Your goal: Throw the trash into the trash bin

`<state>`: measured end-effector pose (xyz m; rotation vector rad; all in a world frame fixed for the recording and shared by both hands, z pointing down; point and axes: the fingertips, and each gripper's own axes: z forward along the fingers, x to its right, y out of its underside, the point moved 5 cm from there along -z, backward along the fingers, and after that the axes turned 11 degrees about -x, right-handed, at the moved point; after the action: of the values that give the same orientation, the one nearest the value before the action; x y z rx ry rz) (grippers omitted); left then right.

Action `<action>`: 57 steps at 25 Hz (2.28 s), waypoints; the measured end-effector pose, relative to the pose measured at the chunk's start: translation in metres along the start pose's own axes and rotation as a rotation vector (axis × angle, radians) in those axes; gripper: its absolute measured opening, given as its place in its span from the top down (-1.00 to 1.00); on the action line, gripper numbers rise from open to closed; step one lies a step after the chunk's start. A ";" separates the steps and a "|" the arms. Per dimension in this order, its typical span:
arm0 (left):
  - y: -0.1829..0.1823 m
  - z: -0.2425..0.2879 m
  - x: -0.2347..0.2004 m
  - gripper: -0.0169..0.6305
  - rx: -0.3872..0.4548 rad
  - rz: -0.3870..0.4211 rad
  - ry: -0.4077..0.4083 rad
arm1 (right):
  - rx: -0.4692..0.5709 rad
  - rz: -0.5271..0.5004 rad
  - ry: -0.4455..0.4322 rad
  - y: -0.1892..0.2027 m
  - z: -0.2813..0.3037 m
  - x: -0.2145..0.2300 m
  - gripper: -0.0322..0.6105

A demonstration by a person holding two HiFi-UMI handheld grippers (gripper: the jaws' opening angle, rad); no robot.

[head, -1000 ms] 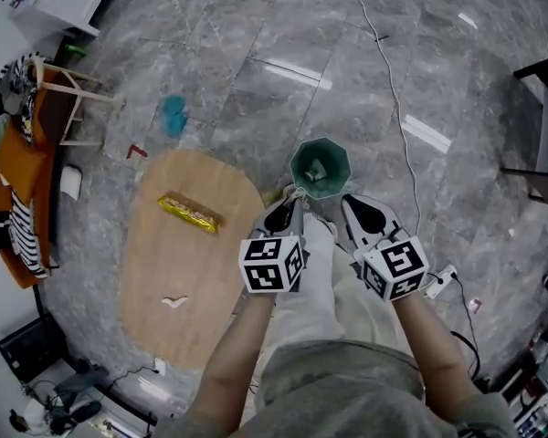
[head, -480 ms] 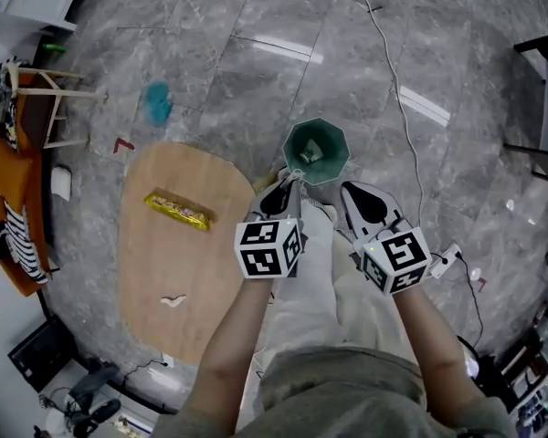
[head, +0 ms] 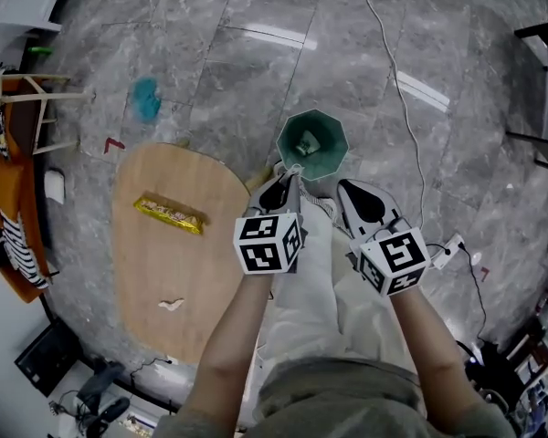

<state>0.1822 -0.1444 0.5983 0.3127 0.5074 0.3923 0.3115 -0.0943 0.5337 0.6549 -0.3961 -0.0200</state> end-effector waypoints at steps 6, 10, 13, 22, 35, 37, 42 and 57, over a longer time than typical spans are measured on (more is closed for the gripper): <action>0.005 0.020 -0.004 0.80 -0.023 0.004 0.003 | -0.006 0.017 -0.005 0.007 0.013 0.005 0.87; 0.009 0.036 -0.007 0.80 -0.041 0.006 0.005 | -0.011 0.026 -0.013 0.010 0.021 0.008 0.87; 0.011 0.046 -0.009 0.80 -0.058 0.011 0.000 | -0.017 0.032 -0.017 0.013 0.026 0.009 0.87; 0.008 0.061 -0.012 0.80 -0.080 0.016 0.000 | -0.032 0.043 -0.036 0.017 0.033 0.012 0.87; 0.004 0.066 -0.002 0.70 -0.082 0.022 0.012 | -0.036 0.048 -0.034 0.017 0.029 0.019 0.87; 0.004 0.067 -0.001 0.53 -0.082 0.022 0.017 | -0.035 0.048 -0.036 0.017 0.029 0.019 0.87; 0.006 0.068 0.001 0.37 -0.086 0.024 0.014 | -0.034 0.048 -0.039 0.017 0.030 0.018 0.87; 0.001 0.059 0.000 0.37 -0.076 0.018 0.029 | -0.023 0.049 -0.022 0.012 0.027 0.015 0.87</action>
<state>0.2127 -0.1545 0.6481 0.2391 0.5169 0.4330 0.3139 -0.1026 0.5657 0.6225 -0.4327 0.0152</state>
